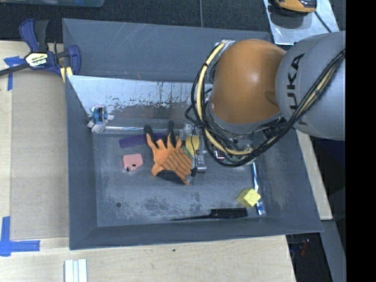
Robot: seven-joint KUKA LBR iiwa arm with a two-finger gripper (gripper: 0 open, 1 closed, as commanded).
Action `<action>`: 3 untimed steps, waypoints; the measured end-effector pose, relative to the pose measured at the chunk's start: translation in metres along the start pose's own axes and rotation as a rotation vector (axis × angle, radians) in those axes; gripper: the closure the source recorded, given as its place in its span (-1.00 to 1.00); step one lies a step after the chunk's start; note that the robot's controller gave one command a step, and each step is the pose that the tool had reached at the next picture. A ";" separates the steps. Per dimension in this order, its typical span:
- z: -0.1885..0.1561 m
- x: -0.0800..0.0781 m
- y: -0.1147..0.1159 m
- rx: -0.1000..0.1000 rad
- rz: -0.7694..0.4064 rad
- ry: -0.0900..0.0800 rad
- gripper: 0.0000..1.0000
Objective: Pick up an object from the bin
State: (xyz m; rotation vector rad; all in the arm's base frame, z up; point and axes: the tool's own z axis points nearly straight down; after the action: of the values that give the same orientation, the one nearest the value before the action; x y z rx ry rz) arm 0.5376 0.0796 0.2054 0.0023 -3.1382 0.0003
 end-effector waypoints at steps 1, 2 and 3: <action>-0.003 -0.002 0.000 -0.001 0.002 -0.007 -1.00; 0.085 -0.029 -0.013 -0.002 0.025 -0.013 -1.00; 0.127 -0.033 -0.014 -0.003 0.106 -0.010 -1.00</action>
Offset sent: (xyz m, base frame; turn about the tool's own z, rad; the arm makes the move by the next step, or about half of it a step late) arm 0.0400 -0.0194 -0.1354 0.0359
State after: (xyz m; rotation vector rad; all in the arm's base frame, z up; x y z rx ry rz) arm 0.5705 0.0654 0.0783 -0.1642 -3.1441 -0.0034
